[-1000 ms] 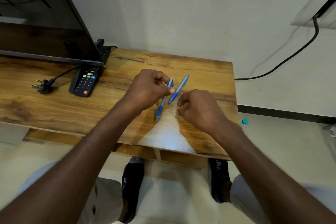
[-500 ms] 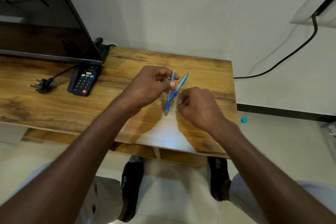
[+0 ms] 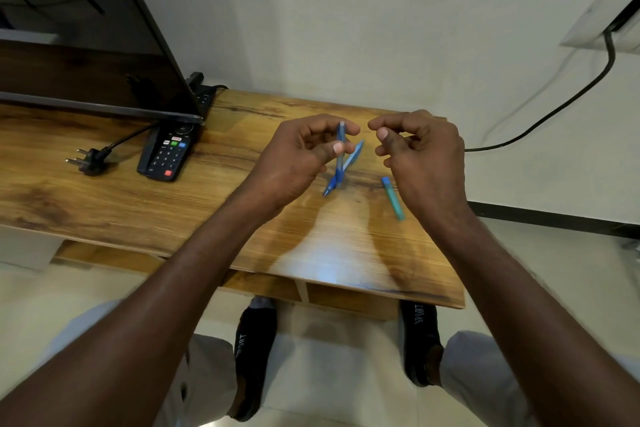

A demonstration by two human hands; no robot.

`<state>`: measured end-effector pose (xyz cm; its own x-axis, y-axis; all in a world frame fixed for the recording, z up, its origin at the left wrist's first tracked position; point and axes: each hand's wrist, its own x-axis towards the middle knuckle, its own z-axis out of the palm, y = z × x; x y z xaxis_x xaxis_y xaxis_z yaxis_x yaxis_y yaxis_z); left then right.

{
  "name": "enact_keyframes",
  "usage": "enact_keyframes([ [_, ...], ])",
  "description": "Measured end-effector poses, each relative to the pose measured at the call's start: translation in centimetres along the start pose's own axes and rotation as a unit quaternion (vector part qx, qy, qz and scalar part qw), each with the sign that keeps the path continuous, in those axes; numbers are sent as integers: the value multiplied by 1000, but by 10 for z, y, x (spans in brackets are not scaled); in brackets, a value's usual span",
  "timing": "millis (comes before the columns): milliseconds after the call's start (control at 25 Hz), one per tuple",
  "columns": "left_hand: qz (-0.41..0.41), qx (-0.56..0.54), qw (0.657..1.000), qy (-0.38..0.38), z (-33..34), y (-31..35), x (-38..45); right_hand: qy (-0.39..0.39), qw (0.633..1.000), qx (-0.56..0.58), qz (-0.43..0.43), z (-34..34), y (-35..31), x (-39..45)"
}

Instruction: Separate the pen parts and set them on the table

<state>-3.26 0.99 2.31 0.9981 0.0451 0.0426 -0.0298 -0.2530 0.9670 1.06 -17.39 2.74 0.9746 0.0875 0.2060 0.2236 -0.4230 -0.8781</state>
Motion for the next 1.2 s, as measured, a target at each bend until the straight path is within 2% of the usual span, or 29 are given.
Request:
enact_keyframes([
  [280,4,-20,1000,-2,8,-2,2,0,998,61,18,-3,-2,1],
  [560,-10,-21,1000,-11,15,-1,1,-4,995,103,-18,-2,-4,1],
  [1200,-44,-28,999,-13,16,-1,0,-3,996,85,-25,-4,-1,3],
])
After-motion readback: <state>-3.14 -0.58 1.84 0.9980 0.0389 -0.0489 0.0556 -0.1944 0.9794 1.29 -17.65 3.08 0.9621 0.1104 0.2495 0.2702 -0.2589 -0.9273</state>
